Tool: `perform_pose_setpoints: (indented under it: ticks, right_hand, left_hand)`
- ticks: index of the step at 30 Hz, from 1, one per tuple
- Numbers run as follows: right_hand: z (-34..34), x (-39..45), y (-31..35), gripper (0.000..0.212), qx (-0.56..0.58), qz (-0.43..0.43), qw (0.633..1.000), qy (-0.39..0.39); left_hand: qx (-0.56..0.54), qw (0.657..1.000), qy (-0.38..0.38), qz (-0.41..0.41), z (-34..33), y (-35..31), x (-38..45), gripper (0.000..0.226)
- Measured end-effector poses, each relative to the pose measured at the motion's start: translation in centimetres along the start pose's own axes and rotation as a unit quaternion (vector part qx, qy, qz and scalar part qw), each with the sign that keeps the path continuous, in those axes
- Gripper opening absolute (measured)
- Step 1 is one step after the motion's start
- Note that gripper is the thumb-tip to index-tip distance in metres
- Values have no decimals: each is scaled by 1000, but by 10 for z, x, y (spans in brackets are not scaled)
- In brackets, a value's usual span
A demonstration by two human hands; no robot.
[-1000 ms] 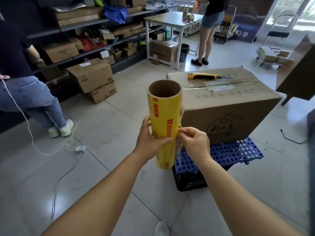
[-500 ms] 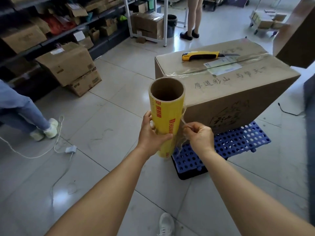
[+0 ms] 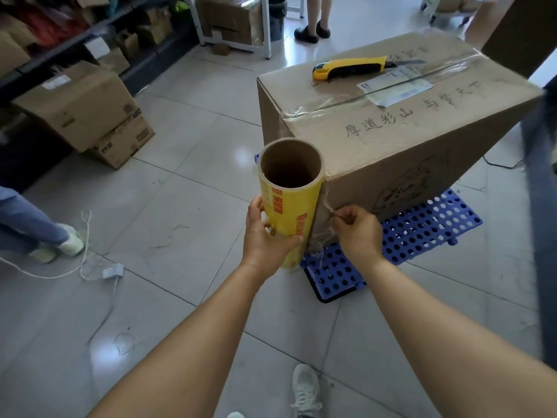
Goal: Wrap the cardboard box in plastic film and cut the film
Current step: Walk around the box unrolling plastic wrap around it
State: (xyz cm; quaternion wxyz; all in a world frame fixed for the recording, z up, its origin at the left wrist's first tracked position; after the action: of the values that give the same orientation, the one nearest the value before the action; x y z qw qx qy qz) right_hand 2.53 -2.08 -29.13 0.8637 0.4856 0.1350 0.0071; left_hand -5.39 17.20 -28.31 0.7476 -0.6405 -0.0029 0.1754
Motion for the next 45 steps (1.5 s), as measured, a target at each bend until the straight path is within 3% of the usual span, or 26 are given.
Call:
perform_pose_setpoints:
  ticks: [6,10,13,17,24,32,40,45]
  right_hand:
    - [6,7,-4,8,-14,-9,999,-34]
    - [8,7,-10,8,7,-33,998,-60]
    - [11,6,-18,22,18,-72,993,-96]
    - [14,-3,-25,42,33,-138,981,-135]
    - [-9,-14,-25,3,215,-160,952,-146]
    - [-11,-13,-27,35,328,-160,918,-153]
    - [-19,-23,-7,57,305,-94,945,-64]
    - [-20,-23,4,77,302,-83,948,-55]
  left_hand:
    - [-2,1000,19,1,0,5,7,85]
    - [54,998,25,0,1,2,8,88]
    - [134,991,-10,16,9,-3,6,91]
    - [92,995,-19,21,7,-3,0,93]
    - [39,999,-19,16,7,-5,-7,84]
    - [57,998,-11,14,10,-12,-7,81]
    - [91,996,-12,-24,15,-31,-13,85]
    - [99,992,10,-73,21,-57,-11,90]
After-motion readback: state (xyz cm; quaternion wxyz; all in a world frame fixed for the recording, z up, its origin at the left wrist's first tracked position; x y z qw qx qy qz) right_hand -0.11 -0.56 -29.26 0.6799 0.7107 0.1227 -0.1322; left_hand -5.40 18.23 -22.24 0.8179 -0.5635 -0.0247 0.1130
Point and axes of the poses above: each hand's wrist, its own x-axis towards the middle knuckle, its own z-axis out of the back of the hand, y = z × x, the point moved 9 cm from there along x, towards the middle knuckle, and after that the axes turned 10 degrees about y, right-handed, at the moved point
